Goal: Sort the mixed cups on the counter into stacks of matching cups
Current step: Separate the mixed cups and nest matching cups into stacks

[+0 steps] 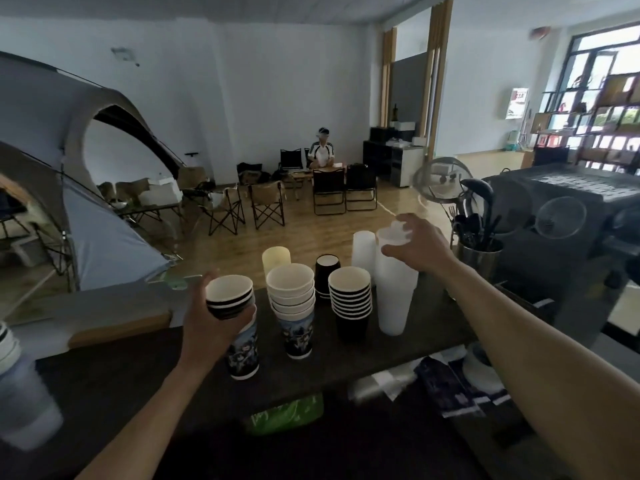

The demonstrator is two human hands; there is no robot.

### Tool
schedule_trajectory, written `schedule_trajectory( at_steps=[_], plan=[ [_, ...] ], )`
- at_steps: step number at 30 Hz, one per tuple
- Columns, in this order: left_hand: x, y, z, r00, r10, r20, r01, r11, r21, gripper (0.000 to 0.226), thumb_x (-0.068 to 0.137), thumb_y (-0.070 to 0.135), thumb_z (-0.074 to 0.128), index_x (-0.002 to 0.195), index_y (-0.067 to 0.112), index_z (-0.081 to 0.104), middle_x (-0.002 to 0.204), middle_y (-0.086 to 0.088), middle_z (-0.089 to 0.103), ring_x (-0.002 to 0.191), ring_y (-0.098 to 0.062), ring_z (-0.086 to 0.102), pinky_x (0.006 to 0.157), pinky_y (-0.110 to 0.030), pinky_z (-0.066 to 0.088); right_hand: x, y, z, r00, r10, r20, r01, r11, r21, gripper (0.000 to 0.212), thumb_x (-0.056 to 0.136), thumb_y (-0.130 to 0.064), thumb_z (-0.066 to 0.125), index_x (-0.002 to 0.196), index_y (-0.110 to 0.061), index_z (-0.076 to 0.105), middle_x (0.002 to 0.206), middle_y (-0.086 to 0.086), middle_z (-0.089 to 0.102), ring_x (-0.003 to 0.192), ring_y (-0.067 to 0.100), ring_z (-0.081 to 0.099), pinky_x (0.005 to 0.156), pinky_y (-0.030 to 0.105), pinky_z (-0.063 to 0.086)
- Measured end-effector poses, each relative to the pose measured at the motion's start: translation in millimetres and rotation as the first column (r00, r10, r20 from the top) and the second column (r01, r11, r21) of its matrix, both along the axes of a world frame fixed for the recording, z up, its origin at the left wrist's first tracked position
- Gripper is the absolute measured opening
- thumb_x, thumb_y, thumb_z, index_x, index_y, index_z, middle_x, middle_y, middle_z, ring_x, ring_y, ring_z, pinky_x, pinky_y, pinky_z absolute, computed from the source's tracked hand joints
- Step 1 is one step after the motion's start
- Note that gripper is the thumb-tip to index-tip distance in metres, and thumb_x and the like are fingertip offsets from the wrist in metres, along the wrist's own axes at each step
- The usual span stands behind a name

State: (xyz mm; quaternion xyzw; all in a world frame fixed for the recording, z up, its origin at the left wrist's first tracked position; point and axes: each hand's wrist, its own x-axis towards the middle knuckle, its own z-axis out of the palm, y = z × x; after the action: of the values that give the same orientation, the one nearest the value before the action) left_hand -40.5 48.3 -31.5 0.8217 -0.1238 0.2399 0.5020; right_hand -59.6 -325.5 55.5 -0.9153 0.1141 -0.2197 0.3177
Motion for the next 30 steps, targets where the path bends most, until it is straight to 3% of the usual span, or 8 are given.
schedule_trajectory(
  at_steps=[7,11,14,17,21,23,25,30],
  plan=[
    [-7,-2,-1,0.999,-0.014,-0.040,0.010,0.995,-0.104,0.111,0.068,0.014,0.089,0.154,0.013,0.020,0.120,0.020,0.042,0.113,-0.001,0.042,0.093,-0.025,0.038,7,33,15,0.998,-0.020,0.057,0.033,0.971,-0.236,0.094,0.069,-0.064,0.071,0.147,-0.025,0.035,0.152,0.009,0.034,0.137,0.033,0.035,0.110,0.052,0.031],
    [-7,4,-4,0.996,-0.023,-0.082,0.013,0.993,-0.116,0.118,0.065,0.019,0.091,0.155,0.013,0.014,0.119,0.031,0.044,0.109,0.008,0.046,0.092,-0.027,0.042,1,116,44,0.957,0.258,0.135,-0.235,0.958,-0.166,0.071,0.077,-0.046,0.074,0.140,-0.026,0.048,0.147,-0.001,0.046,0.133,0.023,0.044,0.105,0.040,0.036],
    [-11,6,-1,0.995,-0.040,-0.091,0.030,0.993,-0.112,0.118,0.064,0.024,0.092,0.154,0.014,0.017,0.120,0.011,0.056,0.106,0.000,0.057,0.090,-0.025,0.049,3,182,35,0.870,0.494,-0.001,-0.482,0.849,-0.216,0.066,0.077,-0.051,0.073,0.135,-0.027,0.053,0.136,-0.006,0.057,0.124,0.017,0.053,0.099,0.034,0.044],
    [-11,10,-3,0.996,-0.045,-0.072,0.038,0.995,-0.097,0.105,0.065,0.027,0.092,0.147,0.016,0.028,0.114,0.015,0.061,0.101,0.007,0.061,0.081,-0.014,0.052,12,229,16,0.772,0.580,-0.260,-0.635,0.726,-0.265,0.074,0.070,-0.054,0.078,0.132,-0.023,0.052,0.127,0.000,0.061,0.114,0.022,0.057,0.094,0.039,0.049],
    [-4,19,-11,0.992,-0.045,-0.114,0.035,0.995,-0.090,0.080,0.062,0.035,0.090,0.127,0.024,0.045,0.112,0.006,0.068,0.103,-0.010,0.066,0.086,-0.042,0.057,25,256,6,0.731,0.588,-0.346,-0.677,0.686,-0.267,0.082,0.061,-0.050,0.085,0.132,-0.027,0.053,0.127,-0.002,0.060,0.112,0.020,0.057,0.095,0.039,0.048],
    [-6,18,-11,0.993,-0.038,-0.114,0.026,0.994,-0.102,0.074,0.064,0.030,0.090,0.123,0.030,0.044,0.112,0.011,0.066,0.102,0.000,0.064,0.083,-0.024,0.055,31,257,7,0.735,0.578,-0.353,-0.671,0.693,-0.263,0.085,0.057,-0.051,0.087,0.131,-0.027,0.053,0.127,-0.003,0.060,0.111,0.019,0.057,0.093,0.038,0.049],
    [-8,15,-10,0.994,-0.038,-0.099,0.025,0.992,-0.124,0.077,0.065,0.027,0.090,0.125,0.031,0.043,0.115,0.014,0.064,0.103,0.007,0.061,0.080,-0.012,0.050,32,255,6,0.743,0.578,-0.338,-0.663,0.703,-0.258,0.082,0.056,-0.053,0.086,0.128,-0.029,0.055,0.124,-0.004,0.061,0.110,0.019,0.058,0.090,0.036,0.050],
    [-9,15,-9,0.991,-0.070,-0.112,0.054,0.989,-0.136,0.084,0.067,0.033,0.090,0.134,0.029,0.040,0.123,0.019,0.055,0.112,0.003,0.055,0.086,-0.014,0.044,19,243,50,0.781,0.625,-0.015,-0.624,0.779,-0.053,0.070,0.066,-0.043,0.085,0.127,-0.026,0.055,0.118,-0.005,0.056,0.105,0.016,0.055,0.085,0.030,0.047]
  ],
)
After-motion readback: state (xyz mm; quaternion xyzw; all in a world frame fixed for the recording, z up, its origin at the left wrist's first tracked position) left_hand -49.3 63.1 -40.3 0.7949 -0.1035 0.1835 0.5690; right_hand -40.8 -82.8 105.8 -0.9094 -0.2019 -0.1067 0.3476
